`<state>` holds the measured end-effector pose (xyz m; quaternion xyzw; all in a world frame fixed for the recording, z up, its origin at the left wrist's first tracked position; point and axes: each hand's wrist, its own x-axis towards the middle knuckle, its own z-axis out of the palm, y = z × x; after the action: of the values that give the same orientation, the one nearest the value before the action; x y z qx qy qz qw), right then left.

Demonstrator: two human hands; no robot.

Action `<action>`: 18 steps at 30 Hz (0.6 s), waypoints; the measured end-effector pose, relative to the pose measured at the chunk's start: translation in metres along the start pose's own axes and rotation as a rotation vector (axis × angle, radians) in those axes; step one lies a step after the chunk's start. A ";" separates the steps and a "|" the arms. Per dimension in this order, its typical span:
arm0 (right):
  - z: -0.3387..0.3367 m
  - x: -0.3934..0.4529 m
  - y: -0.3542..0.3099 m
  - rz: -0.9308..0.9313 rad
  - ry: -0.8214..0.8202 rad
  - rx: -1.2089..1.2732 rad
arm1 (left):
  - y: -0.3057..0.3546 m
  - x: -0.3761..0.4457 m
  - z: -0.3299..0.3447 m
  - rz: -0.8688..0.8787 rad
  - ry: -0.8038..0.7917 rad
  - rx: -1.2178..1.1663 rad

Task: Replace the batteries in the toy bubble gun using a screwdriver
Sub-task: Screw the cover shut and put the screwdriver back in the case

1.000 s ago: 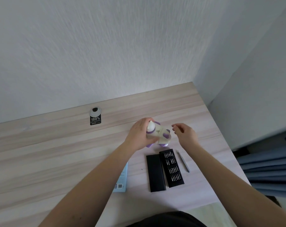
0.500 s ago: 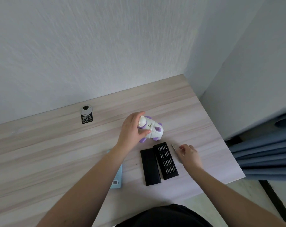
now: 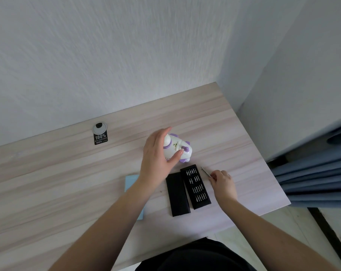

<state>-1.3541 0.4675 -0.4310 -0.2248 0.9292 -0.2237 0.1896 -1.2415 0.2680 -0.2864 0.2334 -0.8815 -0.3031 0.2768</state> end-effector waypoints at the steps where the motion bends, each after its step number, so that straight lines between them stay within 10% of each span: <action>1: 0.000 0.000 0.000 -0.006 0.003 -0.003 | 0.006 -0.005 -0.001 0.013 0.011 -0.014; 18: -0.020 -0.011 0.000 -0.116 0.014 0.075 | -0.009 -0.096 0.066 -0.434 -0.357 -0.267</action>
<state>-1.3543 0.4797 -0.4122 -0.2696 0.9068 -0.2706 0.1783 -1.2100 0.3436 -0.3696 0.3209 -0.7980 -0.5045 0.0748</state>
